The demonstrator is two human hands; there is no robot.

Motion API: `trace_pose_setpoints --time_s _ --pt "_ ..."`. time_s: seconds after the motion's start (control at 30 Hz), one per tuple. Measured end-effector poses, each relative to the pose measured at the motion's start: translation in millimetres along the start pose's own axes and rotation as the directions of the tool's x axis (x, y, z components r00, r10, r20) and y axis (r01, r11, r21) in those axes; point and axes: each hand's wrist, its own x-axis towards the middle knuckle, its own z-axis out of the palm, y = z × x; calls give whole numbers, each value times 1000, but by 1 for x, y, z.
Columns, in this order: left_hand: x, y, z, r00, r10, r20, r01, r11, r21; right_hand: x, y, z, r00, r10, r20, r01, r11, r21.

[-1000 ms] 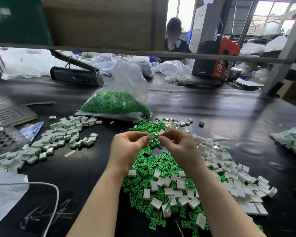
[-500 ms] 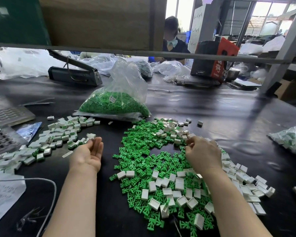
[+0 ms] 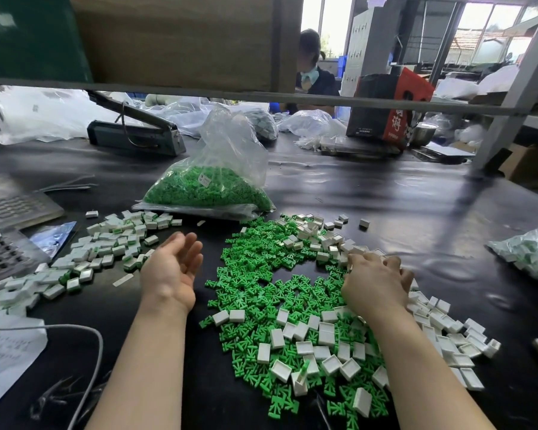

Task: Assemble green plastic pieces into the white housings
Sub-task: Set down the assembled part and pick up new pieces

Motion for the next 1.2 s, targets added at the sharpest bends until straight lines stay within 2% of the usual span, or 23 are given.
trace_pose_setpoints --time_s 0.1,0.2,0.37,0.5,0.67,0.73,0.8,0.87,0.93,0.97,1.07,1.2 --pt "-9 -8 10 996 43 75 -53 988 143 0 -2 -1 994 -45 -100 45 999 -6" --pt "-20 -16 19 980 84 181 -135 946 294 0 -2 0 990 -50 -131 50 999 -8" --pt "-34 -30 29 937 70 341 -242 834 495 0 -3 1 984 -37 -173 35 999 -17" --pt "-38 -37 32 918 54 394 -284 783 553 0 -2 2 994 -52 -93 49 998 -29" --pt "-39 -40 34 906 60 420 -315 757 573 0 -4 1 992 -74 -102 74 997 -3" --pt "-39 -41 34 902 64 428 -329 744 582 0 -4 1 988 -80 -133 81 997 0" --pt "-39 -41 34 898 66 434 -338 736 587 0 -5 0 973 -103 -207 121 990 77" --pt "-40 -43 35 890 59 451 -347 730 589 0 -9 -3 960 -136 -246 205 938 281" --pt "-42 -45 36 876 35 481 -354 726 590 -1 -15 -8 946 -174 -272 291 825 484" --pt "-44 -46 37 865 19 501 -356 727 588 -3 -19 -10 932 -200 -302 339 777 530" --pt "-49 -50 42 836 -34 547 -344 745 572 -8 -28 -13 871 -298 -390 478 691 541" --pt "-52 -49 44 816 -12 578 -365 765 531 -14 -36 -10 828 -388 -406 557 659 506"
